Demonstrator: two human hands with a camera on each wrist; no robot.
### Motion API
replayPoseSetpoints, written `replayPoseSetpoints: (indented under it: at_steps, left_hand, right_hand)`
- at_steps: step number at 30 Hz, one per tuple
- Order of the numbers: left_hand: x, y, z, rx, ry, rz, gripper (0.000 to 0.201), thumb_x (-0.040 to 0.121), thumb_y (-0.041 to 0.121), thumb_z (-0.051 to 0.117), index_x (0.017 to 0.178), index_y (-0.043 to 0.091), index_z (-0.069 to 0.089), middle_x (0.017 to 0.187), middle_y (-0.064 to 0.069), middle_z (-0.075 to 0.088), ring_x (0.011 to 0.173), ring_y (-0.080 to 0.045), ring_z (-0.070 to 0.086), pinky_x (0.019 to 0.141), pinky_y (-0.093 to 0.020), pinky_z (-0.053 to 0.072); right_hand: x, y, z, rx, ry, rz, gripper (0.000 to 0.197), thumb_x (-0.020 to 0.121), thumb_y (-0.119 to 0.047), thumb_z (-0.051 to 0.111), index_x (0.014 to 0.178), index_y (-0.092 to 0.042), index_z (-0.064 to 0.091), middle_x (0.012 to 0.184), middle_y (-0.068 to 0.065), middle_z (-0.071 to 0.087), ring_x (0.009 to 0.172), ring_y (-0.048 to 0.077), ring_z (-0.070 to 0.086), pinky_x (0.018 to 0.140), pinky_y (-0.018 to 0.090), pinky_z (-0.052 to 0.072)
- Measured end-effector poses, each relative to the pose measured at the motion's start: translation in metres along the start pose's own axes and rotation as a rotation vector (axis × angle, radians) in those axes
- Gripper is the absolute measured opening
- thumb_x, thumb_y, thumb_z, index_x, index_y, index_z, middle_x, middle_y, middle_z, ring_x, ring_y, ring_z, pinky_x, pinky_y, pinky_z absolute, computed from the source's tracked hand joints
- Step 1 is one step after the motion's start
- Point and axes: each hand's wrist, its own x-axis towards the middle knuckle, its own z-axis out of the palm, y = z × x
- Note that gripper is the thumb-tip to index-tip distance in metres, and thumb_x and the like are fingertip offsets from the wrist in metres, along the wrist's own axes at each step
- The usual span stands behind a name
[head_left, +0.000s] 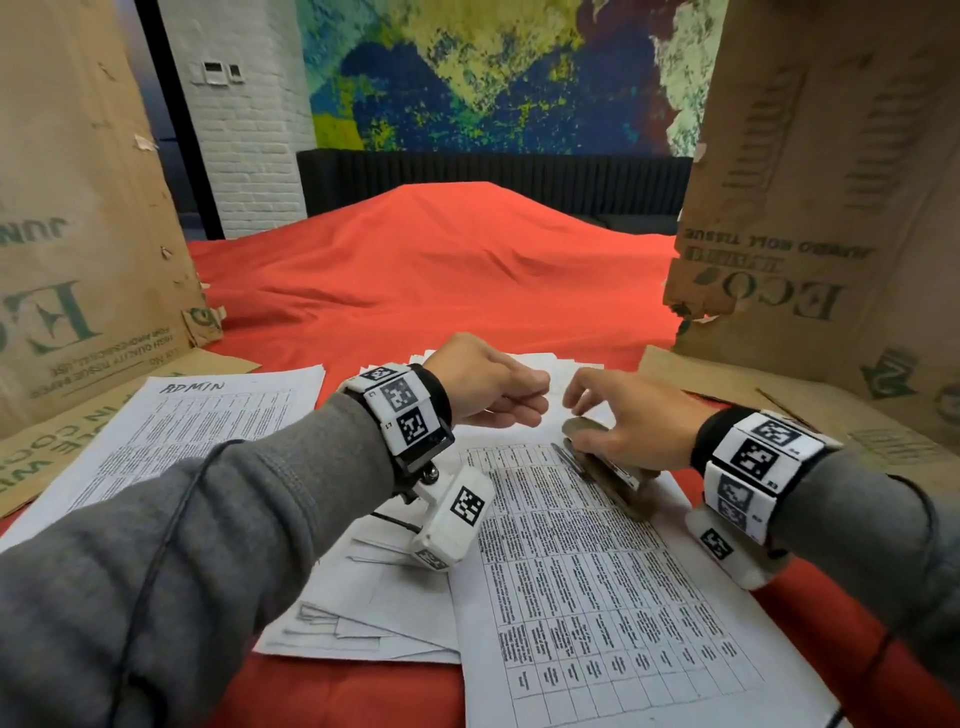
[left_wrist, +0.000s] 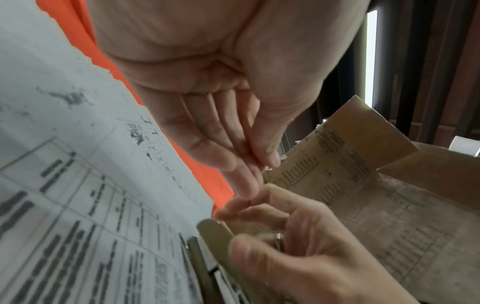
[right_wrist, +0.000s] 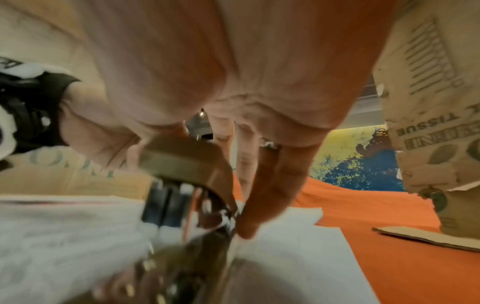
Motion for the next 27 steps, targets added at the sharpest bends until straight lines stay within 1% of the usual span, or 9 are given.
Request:
replayPoseSetpoints:
  at_steps: [4, 8, 11, 15, 19, 21, 23, 25, 27]
  left_hand:
    - [-0.011, 0.007, 0.006, -0.077, -0.095, -0.003, 0.018, 0.094, 0.022, 0.076, 0.105, 0.007, 0.079, 0.1, -0.01, 0.081, 0.087, -0.017, 0.078, 0.065, -0.02, 0.058]
    - [-0.022, 0.017, 0.026, -0.122, -0.194, 0.009, 0.021, 0.095, 0.02, 0.073, 0.109, 0.005, 0.078, 0.109, -0.013, 0.079, 0.096, -0.021, 0.079, 0.068, -0.022, 0.06]
    - [-0.028, 0.023, 0.039, -0.17, -0.214, -0.012, 0.018, 0.097, 0.019, 0.071, 0.109, 0.007, 0.078, 0.11, -0.01, 0.08, 0.098, -0.022, 0.079, 0.068, -0.024, 0.062]
    - [-0.034, 0.029, 0.056, -0.2, -0.244, -0.047, 0.027, 0.102, 0.015, 0.064, 0.122, -0.002, 0.071, 0.115, -0.012, 0.078, 0.101, -0.024, 0.078, 0.066, -0.025, 0.064]
    - [-0.038, 0.035, 0.071, -0.168, -0.279, -0.024, 0.032, 0.108, 0.021, 0.053, 0.123, -0.003, 0.068, 0.117, -0.014, 0.077, 0.108, -0.028, 0.075, 0.086, -0.036, 0.063]
    - [-0.037, 0.036, 0.07, -0.005, -0.254, 0.022, 0.032, 0.108, 0.029, 0.055, 0.123, 0.003, 0.067, 0.114, -0.01, 0.078, 0.101, -0.024, 0.078, 0.087, -0.038, 0.062]
    - [-0.031, 0.032, 0.058, 0.374, -0.237, 0.09, 0.033, 0.102, 0.042, 0.062, 0.116, 0.013, 0.073, 0.107, -0.003, 0.08, 0.094, -0.017, 0.078, 0.088, -0.04, 0.061]
    - [-0.021, 0.023, 0.041, 0.882, -0.26, 0.146, 0.042, 0.088, 0.063, 0.069, 0.109, 0.028, 0.079, 0.099, 0.011, 0.079, 0.099, -0.017, 0.075, 0.093, -0.042, 0.059]
    - [-0.016, 0.01, 0.032, 1.21, -0.313, 0.071, 0.064, 0.066, 0.083, 0.07, 0.114, 0.041, 0.074, 0.098, 0.023, 0.068, 0.106, -0.015, 0.067, 0.097, -0.036, 0.05]
  right_hand:
    - [-0.011, -0.005, -0.02, 0.224, 0.267, -0.079, 0.027, 0.083, -0.033, 0.083, 0.108, -0.028, 0.076, 0.101, -0.016, 0.076, 0.084, 0.002, 0.073, 0.081, 0.034, 0.063]
    - [-0.035, -0.011, -0.025, 0.506, 0.365, -0.226, 0.024, 0.08, -0.008, 0.087, 0.103, -0.014, 0.083, 0.091, -0.002, 0.082, 0.086, 0.013, 0.079, 0.082, 0.038, 0.064]
    - [-0.049, -0.005, -0.019, 0.62, 0.499, -0.22, 0.023, 0.078, 0.0, 0.086, 0.091, -0.019, 0.084, 0.089, 0.0, 0.082, 0.084, 0.017, 0.08, 0.085, 0.04, 0.063]
    - [-0.063, 0.006, -0.014, 0.459, 0.68, -0.2, 0.012, 0.081, -0.008, 0.086, 0.086, -0.018, 0.085, 0.081, -0.003, 0.081, 0.074, 0.012, 0.078, 0.072, 0.039, 0.065]
    - [-0.085, 0.01, -0.022, 0.287, 0.776, -0.125, 0.004, 0.08, -0.02, 0.083, 0.08, -0.024, 0.084, 0.07, -0.012, 0.076, 0.06, 0.007, 0.071, 0.057, 0.036, 0.06]
    - [-0.105, 0.015, -0.03, 0.317, 0.678, -0.079, 0.008, 0.08, -0.015, 0.084, 0.077, -0.022, 0.082, 0.064, -0.009, 0.074, 0.057, 0.013, 0.07, 0.057, 0.038, 0.06]
    - [-0.137, 0.019, -0.039, 0.4, 0.43, -0.078, 0.011, 0.081, -0.006, 0.085, 0.078, -0.016, 0.081, 0.063, -0.001, 0.073, 0.055, 0.02, 0.071, 0.056, 0.033, 0.058]
    - [-0.181, 0.024, -0.044, 0.472, 0.181, -0.038, 0.009, 0.081, 0.0, 0.083, 0.078, -0.008, 0.079, 0.062, 0.005, 0.073, 0.051, 0.02, 0.068, 0.052, 0.023, 0.052]
    - [-0.23, 0.033, -0.04, 0.543, 0.006, 0.054, 0.01, 0.079, 0.001, 0.083, 0.076, -0.007, 0.079, 0.061, 0.012, 0.071, 0.049, 0.021, 0.065, 0.051, 0.021, 0.05]
